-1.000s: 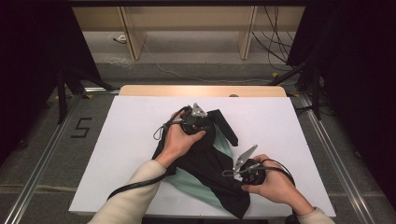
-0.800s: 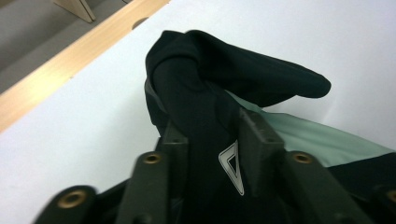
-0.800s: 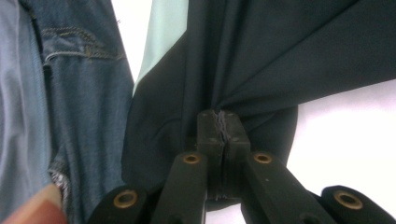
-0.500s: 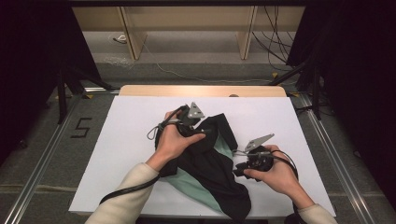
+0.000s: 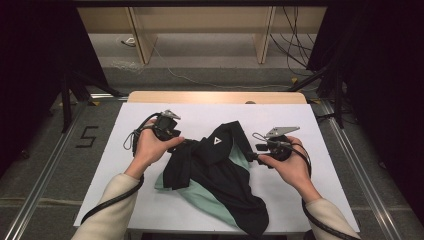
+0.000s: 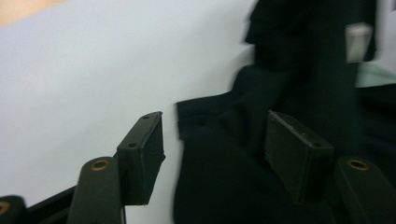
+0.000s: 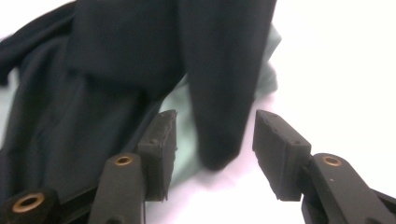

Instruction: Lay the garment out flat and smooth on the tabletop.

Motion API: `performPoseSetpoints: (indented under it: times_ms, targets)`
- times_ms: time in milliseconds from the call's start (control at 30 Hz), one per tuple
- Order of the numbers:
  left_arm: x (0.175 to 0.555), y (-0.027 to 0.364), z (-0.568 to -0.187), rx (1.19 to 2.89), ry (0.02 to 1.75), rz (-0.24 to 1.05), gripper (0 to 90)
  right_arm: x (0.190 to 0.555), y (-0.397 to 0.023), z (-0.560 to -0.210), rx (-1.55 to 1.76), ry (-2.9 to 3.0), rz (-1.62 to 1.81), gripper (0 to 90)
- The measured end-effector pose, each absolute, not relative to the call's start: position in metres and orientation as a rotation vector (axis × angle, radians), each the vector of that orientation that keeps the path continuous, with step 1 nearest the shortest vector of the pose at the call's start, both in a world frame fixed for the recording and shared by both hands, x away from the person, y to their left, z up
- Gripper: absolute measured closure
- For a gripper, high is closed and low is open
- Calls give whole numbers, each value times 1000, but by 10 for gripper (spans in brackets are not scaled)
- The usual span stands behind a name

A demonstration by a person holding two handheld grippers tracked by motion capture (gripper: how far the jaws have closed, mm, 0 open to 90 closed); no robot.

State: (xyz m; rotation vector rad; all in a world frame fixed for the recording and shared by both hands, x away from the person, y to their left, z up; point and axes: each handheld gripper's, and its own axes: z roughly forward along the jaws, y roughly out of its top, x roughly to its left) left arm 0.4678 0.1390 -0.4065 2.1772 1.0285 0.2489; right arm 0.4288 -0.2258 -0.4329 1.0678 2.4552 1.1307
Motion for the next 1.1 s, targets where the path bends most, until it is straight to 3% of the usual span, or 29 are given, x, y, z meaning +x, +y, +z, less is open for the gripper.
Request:
performPoseSetpoints:
  times_ms: [100,267,300,333,367,500,733,867,1100]
  targets:
    - [490,145,-425,2171,1131,195,405,441,-221,-435,1074,2438,1137,504]
    - [504,132,-438,2215,1152,95,405,449,-213,-442,1068,2460,1127,528]
    - [507,125,-444,2251,1161,76,406,452,-208,-447,1054,2478,1109,594]
    - [507,125,-444,2251,1161,76,407,452,-208,-447,1054,2478,1109,594]
    - [509,120,-450,2291,1173,68,413,453,-207,-450,1058,2493,1077,694]
    - [510,116,-457,2321,1178,41,471,452,-208,-450,1043,2517,1057,879]
    - [509,111,-467,2393,1190,9,629,450,-216,-440,1054,2501,1062,893]
    - [510,111,-466,2402,1181,-5,806,450,-223,-436,1076,2479,1065,893]
    - [505,127,-446,2292,1190,157,836,450,-242,-428,1118,2425,1094,892]
